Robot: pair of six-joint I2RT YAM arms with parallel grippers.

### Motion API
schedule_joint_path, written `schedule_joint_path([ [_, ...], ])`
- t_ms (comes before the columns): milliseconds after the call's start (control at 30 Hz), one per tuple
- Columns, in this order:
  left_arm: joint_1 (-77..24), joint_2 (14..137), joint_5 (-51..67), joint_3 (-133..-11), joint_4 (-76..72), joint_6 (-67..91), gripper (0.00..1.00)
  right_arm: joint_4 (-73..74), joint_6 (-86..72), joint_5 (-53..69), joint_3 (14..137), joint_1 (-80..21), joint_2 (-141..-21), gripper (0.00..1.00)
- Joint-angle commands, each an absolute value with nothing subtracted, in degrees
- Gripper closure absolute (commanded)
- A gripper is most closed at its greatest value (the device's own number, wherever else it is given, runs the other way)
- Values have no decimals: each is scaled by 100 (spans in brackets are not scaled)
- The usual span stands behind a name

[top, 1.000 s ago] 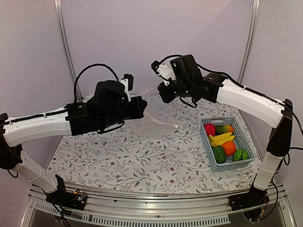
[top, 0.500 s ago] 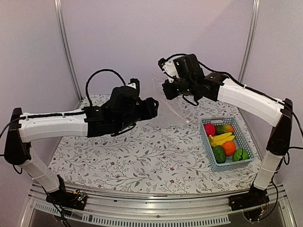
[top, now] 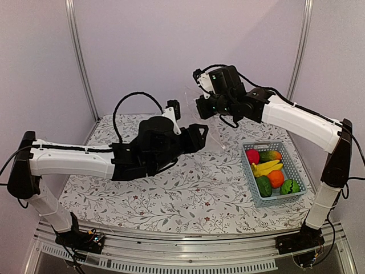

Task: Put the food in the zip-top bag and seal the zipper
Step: Open the zipper food storage bag.

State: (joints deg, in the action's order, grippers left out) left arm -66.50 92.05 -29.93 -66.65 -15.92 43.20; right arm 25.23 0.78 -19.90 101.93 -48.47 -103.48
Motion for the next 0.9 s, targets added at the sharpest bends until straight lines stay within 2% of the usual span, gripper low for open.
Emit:
schedule_joint_path([
  [0,-6712,9417,-3537,-6754,-1452,4630,39,2445,-187,-2026,10167,-4884,-10428,100],
  [333,-6391,10033,-3864,-7371,-1221,4741,52,2486,-234,-1911,10051,-4931,-10248,100],
  [567,-6329,9864,-4633,-7152,-1206,4559,98,2460,-86,-1813,9635,-4933,-10088,100],
  [633,-6335,9807,-4746,-7086,-1230,4391,100,2434,-64,-1692,9442,-4929,-10051,100],
  [767,-6338,9732,-4738,-7011,-1223,4288,100,2417,125,-1381,9191,-4928,-10067,77],
  [833,-6345,9690,-4724,-6937,-1247,4298,100,2426,115,-1333,9128,-4923,-10104,57],
  [867,-6350,9666,-4728,-6902,-1238,4306,100,2434,99,-1287,9105,-4919,-10107,55],
])
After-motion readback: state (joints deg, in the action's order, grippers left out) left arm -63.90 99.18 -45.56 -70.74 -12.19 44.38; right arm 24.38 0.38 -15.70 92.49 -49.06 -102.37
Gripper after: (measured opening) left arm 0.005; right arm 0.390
